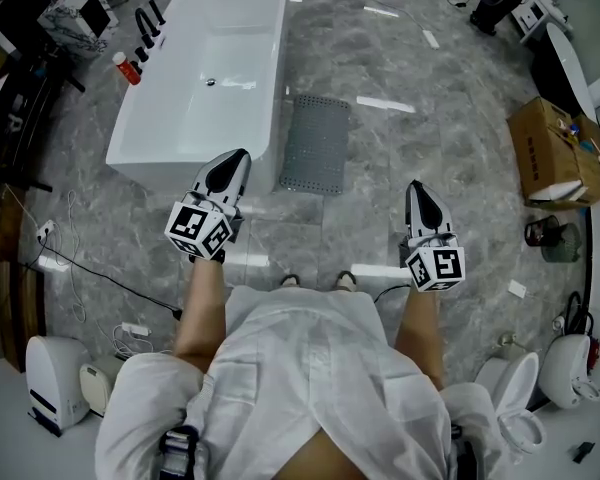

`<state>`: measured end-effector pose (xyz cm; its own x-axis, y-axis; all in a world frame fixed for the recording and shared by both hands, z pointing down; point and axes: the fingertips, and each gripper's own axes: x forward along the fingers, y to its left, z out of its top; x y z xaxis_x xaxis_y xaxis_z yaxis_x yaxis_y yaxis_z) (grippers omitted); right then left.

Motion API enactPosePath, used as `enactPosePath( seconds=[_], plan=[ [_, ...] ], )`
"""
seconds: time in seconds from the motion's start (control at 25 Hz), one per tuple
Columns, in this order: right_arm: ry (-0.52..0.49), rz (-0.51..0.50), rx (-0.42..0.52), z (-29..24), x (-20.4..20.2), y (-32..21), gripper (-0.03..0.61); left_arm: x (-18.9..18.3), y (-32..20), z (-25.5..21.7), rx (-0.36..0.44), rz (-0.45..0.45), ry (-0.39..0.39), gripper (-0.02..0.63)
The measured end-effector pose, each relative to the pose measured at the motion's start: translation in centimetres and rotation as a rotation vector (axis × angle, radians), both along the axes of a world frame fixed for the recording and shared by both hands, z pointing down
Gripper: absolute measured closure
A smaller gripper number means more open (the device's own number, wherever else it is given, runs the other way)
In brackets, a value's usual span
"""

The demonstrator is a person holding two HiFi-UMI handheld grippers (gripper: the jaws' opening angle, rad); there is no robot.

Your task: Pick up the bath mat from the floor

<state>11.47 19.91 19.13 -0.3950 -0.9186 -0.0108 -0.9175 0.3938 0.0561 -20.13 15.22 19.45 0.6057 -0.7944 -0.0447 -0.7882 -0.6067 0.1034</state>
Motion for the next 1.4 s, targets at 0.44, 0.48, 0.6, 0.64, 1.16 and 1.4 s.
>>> enactPosePath(
  seconds=[0.44, 0.48, 0.6, 0.64, 1.16, 1.4],
  plan=[
    [0.096, -0.012, -0.012, 0.5, -2.1, -0.5, 0.549, -0.3, -0.3, 0.4, -0.006, 0.012, 0.002, 0.589],
    [0.096, -0.009, -0.014, 0.5, -2.1, -0.6, 0.549, -0.3, -0.4, 0.5, -0.008, 0.012, 0.002, 0.589],
    [0.086, -0.015, -0.024, 0.6, -2.1, -0.9, 0.549, -0.5, -0.6, 0.6, -0.011, 0.011, 0.004, 0.589],
    [0.087, -0.017, -0.028, 0.7, -2.2, -1.0, 0.549, -0.6, -0.7, 0.7, -0.011, 0.01, 0.005, 0.589],
    [0.105, -0.018, -0.031, 0.3, -3.2, -2.3, 0.548, -1.9, -1.8, 1.4, -0.028, 0.016, 0.022, 0.589],
    [0.096, -0.018, -0.045, 0.6, -2.7, -3.5, 0.548, -1.7, -3.0, 1.9, -0.041, 0.019, 0.025, 0.589]
  ],
)
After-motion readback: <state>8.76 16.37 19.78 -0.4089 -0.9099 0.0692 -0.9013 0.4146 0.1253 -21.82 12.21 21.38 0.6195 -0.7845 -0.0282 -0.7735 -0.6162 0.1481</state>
